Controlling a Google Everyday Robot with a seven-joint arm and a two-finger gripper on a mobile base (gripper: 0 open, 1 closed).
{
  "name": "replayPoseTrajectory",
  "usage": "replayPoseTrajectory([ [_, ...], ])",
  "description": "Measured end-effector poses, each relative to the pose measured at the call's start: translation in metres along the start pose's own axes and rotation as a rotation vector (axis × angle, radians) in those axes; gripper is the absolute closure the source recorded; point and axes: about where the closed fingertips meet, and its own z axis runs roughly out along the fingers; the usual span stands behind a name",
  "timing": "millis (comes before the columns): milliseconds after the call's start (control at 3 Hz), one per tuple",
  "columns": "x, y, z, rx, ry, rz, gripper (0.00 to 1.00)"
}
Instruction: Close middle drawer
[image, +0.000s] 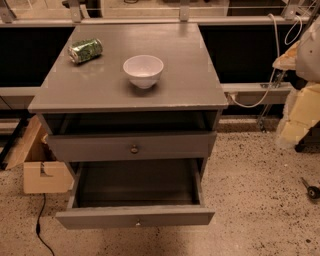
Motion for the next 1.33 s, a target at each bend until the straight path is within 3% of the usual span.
replayPoseTrajectory([
  [667,0.003,0.008,0.014,-0.024,-0.021,0.026,0.00],
  [1333,0.012,0.073,0.118,-0.169,-0.148,0.208,0.00],
])
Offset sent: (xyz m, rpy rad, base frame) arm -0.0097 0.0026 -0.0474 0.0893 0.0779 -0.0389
